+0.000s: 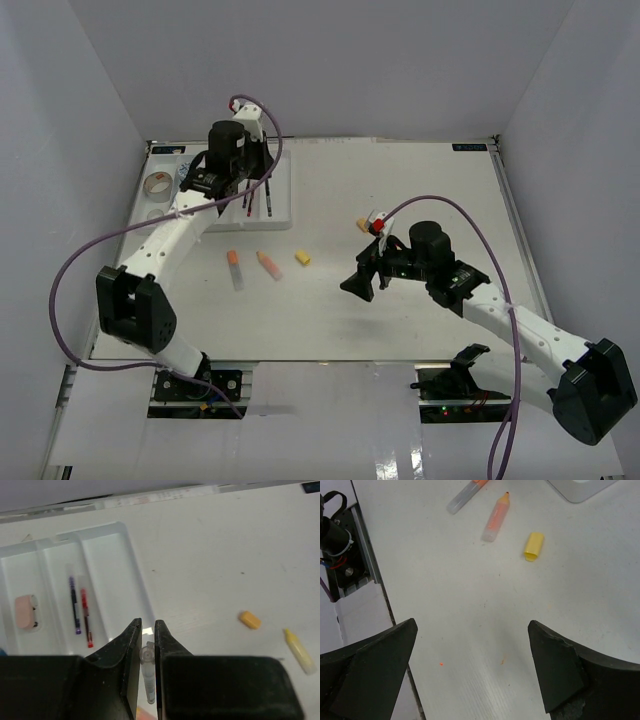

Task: Sort the stationery into containers
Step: Place the pen in the storage box.

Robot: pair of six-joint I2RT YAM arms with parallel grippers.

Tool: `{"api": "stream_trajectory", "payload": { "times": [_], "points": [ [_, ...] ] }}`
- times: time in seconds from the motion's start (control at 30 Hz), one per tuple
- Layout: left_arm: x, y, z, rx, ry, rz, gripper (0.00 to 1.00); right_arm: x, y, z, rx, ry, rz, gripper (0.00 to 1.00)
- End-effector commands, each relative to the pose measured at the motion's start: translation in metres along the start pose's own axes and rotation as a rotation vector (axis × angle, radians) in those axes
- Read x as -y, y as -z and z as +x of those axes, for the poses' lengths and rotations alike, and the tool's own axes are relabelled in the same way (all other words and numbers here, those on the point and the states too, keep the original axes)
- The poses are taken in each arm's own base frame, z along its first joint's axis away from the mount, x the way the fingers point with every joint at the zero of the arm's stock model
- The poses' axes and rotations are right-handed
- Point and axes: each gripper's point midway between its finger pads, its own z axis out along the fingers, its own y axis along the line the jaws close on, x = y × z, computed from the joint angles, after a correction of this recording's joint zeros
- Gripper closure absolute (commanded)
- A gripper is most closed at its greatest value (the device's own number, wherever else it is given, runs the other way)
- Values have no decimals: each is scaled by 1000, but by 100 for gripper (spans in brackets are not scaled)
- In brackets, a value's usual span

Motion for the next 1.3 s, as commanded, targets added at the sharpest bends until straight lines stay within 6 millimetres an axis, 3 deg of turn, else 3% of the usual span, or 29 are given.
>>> {"api": "stream_trajectory", "payload": {
  "times": [0.0, 0.07, 0.1, 0.13, 0.2, 0.23, 0.27, 0.33, 0.37, 0.4, 0.43, 0.5, 0.53, 0.63, 0.67, 0.8, 0.97, 1.0, 1.07, 1.1, 1.13, 1.17, 1.2, 1.23, 1.27],
  "points": [
    [-59, -15, 9, -101, -1, -156, 100, 8, 4, 7, 0, 8, 48, 2],
    [-73, -27, -1, -97, -5, -181, 100, 9, 5, 10, -1, 5, 57, 2],
    [-87, -43, 12, -134, 3, -205, 100, 8, 5, 11, 3, 4, 59, 2],
    [-92, -49, 3, -119, 4, -209, 100, 9, 6, 14, 5, -4, 63, 2],
    [-111, -61, 7, -138, 18, -235, 100, 9, 6, 14, 24, -14, 67, 2],
    [-119, -77, 22, -177, 29, -242, 100, 8, 6, 17, 23, -21, 66, 2],
    [-121, -84, 11, -159, 36, -234, 100, 9, 6, 19, 23, -24, 70, 2],
    [-134, -103, 30, -210, 53, -245, 100, 9, 6, 20, 27, -26, 73, 2],
    [-130, -110, 21, -195, 58, -210, 100, 10, 6, 22, 25, -28, 76, 2],
    [-133, -114, 26, -214, 62, -212, 99, 10, 5, 23, 21, -30, 78, 2],
    [-138, -125, 42, -247, 67, -219, 99, 11, 5, 24, 19, -29, 80, 2],
    [-144, -133, 45, -261, 68, -227, 92, 13, 3, 28, 5, -37, 85, 2],
    [-149, -142, 59, -292, 73, -237, 89, 13, 3, 31, -1, -39, 83, 2],
    [-156, -148, 70, -324, 81, -254, 77, 15, 1, 35, -15, -47, 84, 2],
    [-157, -151, 78, -339, 87, -255, 68, 15, 1, 36, -17, -47, 85, 2],
    [-155, -150, 71, -320, 118, -257, 44, 16, 1, 34, -12, -39, 90, 2],
    [-149, -138, 52, -266, 163, -263, 27, 13, 1, 33, -13, -27, 74, 2],
    [-146, -128, 40, -240, 170, -263, 24, 12, 2, 31, -9, -24, 71, 2],
    [-148, -115, 42, -238, 209, -310, 21, 11, 4, 27, 3, -18, 71, 2],
    [-142, -97, 24, -197, 224, -312, 20, 11, 5, 26, 7, -15, 74, 2],
    [-140, -87, 20, -184, 245, -320, 18, 11, 7, 25, 11, -12, 81, 2],
    [-136, -79, 40, -213, 296, -329, 18, 11, 9, 22, 20, -7, 89, 2],
    [-132, -69, 42, -210, 320, -329, 18, 12, 10, 21, 21, -9, 98, 2],
    [-124, -44, 24, -156, 338, -321, 18, 15, 11, 21, 23, -8, 119, 2],
    [-124, -36, 60, -201, 362, -353, 18, 16, 14, 19, 29, -6, 128, 2]
  ]
}}
